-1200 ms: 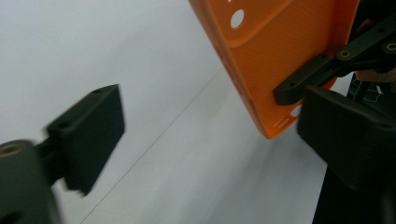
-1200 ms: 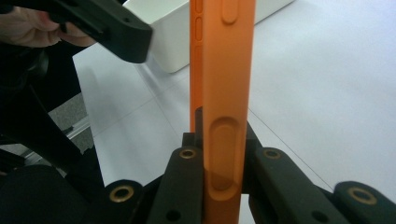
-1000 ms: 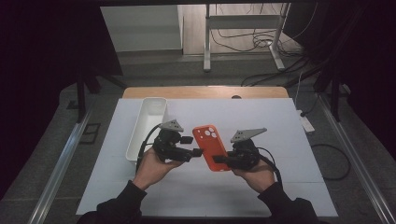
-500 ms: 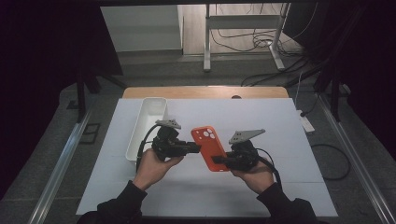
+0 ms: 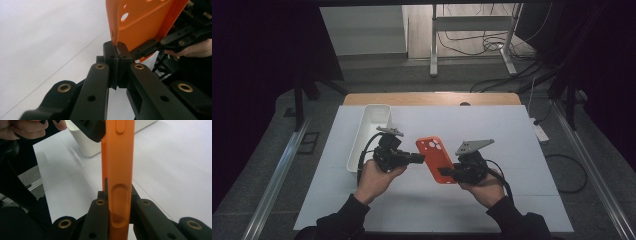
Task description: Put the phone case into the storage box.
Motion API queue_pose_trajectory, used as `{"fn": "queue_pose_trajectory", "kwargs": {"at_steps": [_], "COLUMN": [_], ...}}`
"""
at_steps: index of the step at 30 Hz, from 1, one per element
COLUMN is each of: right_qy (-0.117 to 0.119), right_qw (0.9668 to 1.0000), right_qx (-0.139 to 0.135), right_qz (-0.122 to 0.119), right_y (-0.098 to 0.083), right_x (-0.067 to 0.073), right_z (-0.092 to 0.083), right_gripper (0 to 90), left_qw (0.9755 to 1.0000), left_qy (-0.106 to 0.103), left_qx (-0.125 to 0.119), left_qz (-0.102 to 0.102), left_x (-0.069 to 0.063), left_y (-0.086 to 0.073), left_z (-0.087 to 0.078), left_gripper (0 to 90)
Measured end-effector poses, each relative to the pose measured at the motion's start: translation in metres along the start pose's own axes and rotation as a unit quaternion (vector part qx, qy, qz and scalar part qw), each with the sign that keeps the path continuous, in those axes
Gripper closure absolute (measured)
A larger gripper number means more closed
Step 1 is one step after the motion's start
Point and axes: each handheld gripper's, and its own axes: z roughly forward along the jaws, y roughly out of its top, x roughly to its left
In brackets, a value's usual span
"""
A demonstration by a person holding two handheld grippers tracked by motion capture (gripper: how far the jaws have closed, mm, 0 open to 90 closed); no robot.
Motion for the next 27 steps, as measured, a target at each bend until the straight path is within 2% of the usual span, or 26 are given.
{"fn": "queue_pose_trajectory", "kwargs": {"at_steps": [6, 13, 17, 20, 25, 27], "right_qy": [-0.008, -0.015, -0.024, -0.029, -0.03, -0.028], "right_qw": [1.0, 0.9999, 0.9997, 0.9995, 0.9994, 0.9994], "right_qx": [0.001, -0.002, -0.005, -0.007, -0.006, -0.005], "right_qz": [0.002, 0.002, -0.006, -0.01, -0.019, -0.019], "right_y": [-0.0008, -0.0009, -0.0009, -0.0005, 0.0006, 0.0007], "right_x": [-0.0002, 0.0, 0.0006, 0.0016, 0.0028, 0.0029], "right_z": [0.0017, 0.0032, 0.0036, 0.0037, 0.003, 0.0031], "right_gripper": [82.4, 73.6, 63.6, 59.9, 49.9, 48.4], "left_qw": [0.9992, 0.9984, 0.9986, 0.9986, 0.9988, 0.9989], "left_qy": [-0.02, -0.019, -0.01, -0.005, 0.009, 0.013], "left_qx": [-0.013, -0.008, -0.009, -0.01, -0.009, -0.009], "left_qz": [-0.033, -0.052, -0.051, -0.052, -0.047, -0.045], "left_x": [0.0022, 0.0, -0.0012, -0.0011, -0.0004, 0.0], "left_y": [-0.0007, 0.0001, 0.0001, 0.0001, 0.0, -0.0001], "left_z": [0.0006, 0.0046, 0.0054, 0.0052, 0.0039, 0.0031], "left_gripper": [89.0, 88.9, 88.9, 88.9, 88.9, 88.9]}}
